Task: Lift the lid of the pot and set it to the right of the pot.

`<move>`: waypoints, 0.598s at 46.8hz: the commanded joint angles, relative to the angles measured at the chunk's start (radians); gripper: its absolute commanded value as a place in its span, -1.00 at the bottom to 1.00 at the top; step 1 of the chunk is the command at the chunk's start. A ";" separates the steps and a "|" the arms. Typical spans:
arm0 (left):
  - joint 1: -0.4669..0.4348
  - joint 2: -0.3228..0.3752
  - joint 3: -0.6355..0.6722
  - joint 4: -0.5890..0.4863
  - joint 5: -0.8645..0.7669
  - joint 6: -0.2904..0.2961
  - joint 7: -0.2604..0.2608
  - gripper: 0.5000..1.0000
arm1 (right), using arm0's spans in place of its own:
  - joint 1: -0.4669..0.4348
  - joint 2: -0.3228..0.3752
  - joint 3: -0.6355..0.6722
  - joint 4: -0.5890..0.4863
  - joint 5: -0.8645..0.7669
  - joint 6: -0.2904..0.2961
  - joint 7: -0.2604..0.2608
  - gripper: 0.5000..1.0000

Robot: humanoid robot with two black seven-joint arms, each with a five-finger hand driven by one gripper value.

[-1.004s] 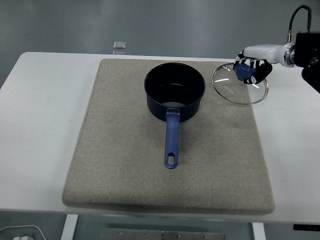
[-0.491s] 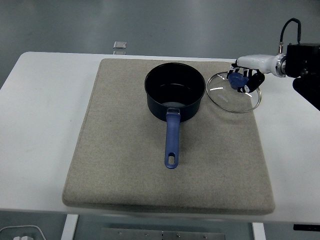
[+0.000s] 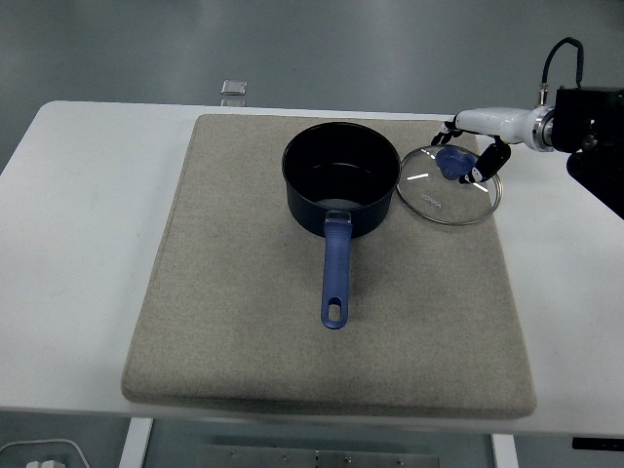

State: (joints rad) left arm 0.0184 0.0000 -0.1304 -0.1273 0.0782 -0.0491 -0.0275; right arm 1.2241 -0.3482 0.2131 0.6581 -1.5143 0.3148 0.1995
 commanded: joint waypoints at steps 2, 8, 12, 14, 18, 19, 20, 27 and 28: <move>0.000 0.000 0.000 0.000 0.000 0.000 0.000 1.00 | 0.006 -0.008 0.008 0.001 0.023 0.007 0.000 0.65; 0.000 0.000 0.000 0.000 0.000 0.000 0.000 1.00 | 0.034 -0.014 0.011 0.011 0.091 0.017 0.001 0.65; 0.000 0.000 0.000 0.000 0.000 0.000 0.000 1.00 | 0.048 -0.015 0.014 0.012 0.170 0.030 0.001 0.65; 0.000 0.000 0.000 0.000 0.000 0.000 0.000 1.00 | 0.051 -0.017 0.029 0.012 0.210 0.043 0.001 0.65; 0.000 0.000 0.000 0.000 0.000 0.000 0.000 1.00 | 0.051 -0.014 0.081 0.012 0.284 0.076 0.001 0.65; 0.000 0.000 0.000 0.000 0.000 0.000 0.000 1.00 | 0.051 -0.014 0.094 0.012 0.302 0.087 0.000 0.65; 0.000 0.000 0.000 0.000 0.000 0.000 0.000 1.00 | 0.051 -0.012 0.107 0.012 0.322 0.096 -0.002 0.65; 0.000 0.000 0.000 0.000 0.000 0.000 0.000 1.00 | 0.045 0.000 0.134 0.012 0.494 0.129 -0.008 0.65; 0.000 0.000 0.000 0.000 0.000 0.000 0.000 1.00 | 0.043 0.002 0.134 0.012 0.522 0.129 -0.008 0.65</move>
State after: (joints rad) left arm 0.0185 0.0000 -0.1304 -0.1273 0.0782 -0.0491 -0.0277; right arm 1.2720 -0.3512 0.3452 0.6703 -1.0703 0.4409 0.1939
